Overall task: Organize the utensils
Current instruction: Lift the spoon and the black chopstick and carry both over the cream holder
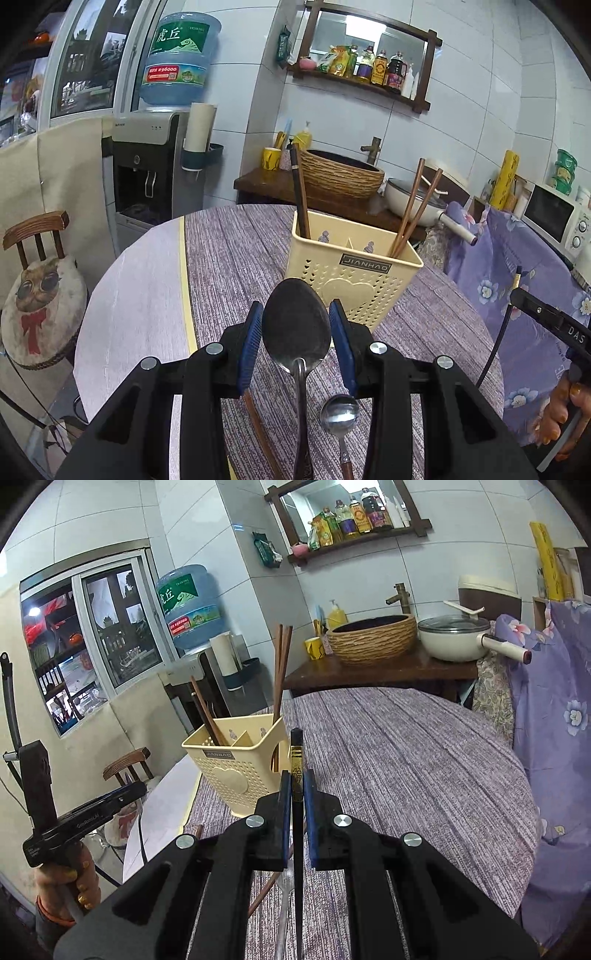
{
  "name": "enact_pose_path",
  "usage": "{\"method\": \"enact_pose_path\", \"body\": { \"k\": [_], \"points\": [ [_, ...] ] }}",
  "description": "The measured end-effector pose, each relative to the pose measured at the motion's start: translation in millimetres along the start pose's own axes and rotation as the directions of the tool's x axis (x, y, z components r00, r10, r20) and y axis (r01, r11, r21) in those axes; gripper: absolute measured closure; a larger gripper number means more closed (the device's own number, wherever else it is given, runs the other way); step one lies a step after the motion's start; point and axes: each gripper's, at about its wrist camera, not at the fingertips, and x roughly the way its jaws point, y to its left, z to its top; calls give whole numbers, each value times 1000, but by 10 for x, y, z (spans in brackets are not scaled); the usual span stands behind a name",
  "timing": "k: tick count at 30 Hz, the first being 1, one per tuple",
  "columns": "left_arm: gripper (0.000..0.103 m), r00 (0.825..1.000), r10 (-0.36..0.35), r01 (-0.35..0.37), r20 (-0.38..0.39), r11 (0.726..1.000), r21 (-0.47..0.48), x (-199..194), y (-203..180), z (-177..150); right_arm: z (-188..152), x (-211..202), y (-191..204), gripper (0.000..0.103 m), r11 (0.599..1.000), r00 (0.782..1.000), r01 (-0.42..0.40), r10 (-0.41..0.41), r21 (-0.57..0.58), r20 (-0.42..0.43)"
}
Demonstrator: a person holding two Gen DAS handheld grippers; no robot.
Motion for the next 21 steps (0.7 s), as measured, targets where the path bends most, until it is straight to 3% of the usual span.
{"method": "enact_pose_path", "body": {
  "k": [13, 21],
  "points": [
    [66, 998, -49, 49, 27, 998, -24, 84, -19, 207, 270, -118, 165, 95, 998, 998, -41, 44, -46, 51],
    [66, 987, -70, 74, 142, 997, -21, -11, -113, 863, 805, -180, 558, 95, 984, 988, -106, 121, -147, 100]
  ]
}}
